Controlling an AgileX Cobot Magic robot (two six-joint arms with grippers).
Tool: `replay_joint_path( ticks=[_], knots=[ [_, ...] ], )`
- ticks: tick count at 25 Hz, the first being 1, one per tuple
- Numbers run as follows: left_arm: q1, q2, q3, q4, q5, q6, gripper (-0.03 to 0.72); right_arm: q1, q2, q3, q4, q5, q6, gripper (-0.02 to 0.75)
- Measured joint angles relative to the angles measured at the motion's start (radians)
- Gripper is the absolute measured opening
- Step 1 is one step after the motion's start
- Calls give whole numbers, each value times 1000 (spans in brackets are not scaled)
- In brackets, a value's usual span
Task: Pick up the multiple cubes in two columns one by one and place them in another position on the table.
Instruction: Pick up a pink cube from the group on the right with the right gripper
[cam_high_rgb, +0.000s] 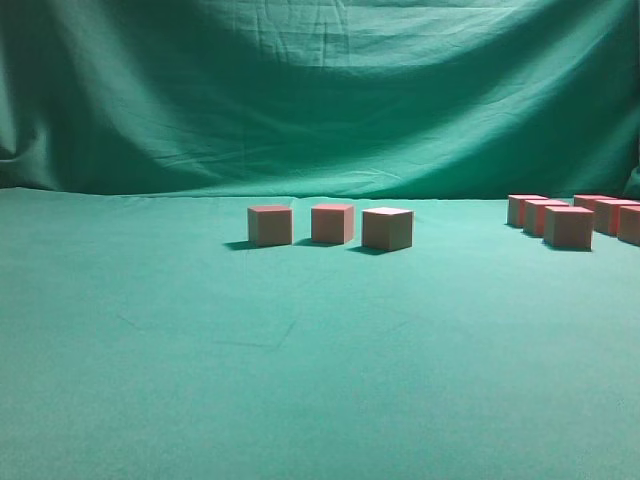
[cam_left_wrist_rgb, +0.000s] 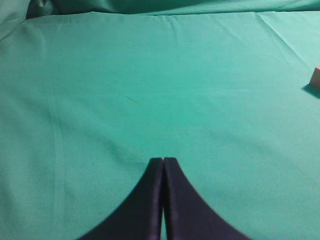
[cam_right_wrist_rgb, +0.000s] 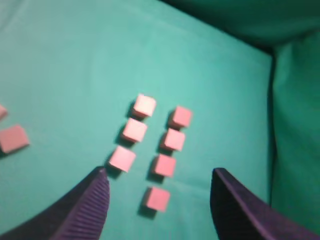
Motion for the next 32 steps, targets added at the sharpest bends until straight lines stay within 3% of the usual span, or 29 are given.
replay_joint_path(
  ticks=[5,8,15,21,28,29,32],
  knots=[
    [0,0,0,0,0,0,0,-195,-75,298,-5,-6,96,403],
    [0,0,0,0,0,0,0,-277,-76,450,48,-72,120,403],
    [0,0,0,0,0,0,0,-342,-74,704,158,-357,154,403],
    [0,0,0,0,0,0,0,-342,27,714,158,-411,154,629],
    [0,0,0,0,0,0,0,-359,127,714,145,-502,181,629],
    [0,0,0,0,0,0,0,-372,137,714,145,-515,187,568],
    [0,0,0,0,0,0,0,-418,156,714,157,-543,192,571]
  ],
)
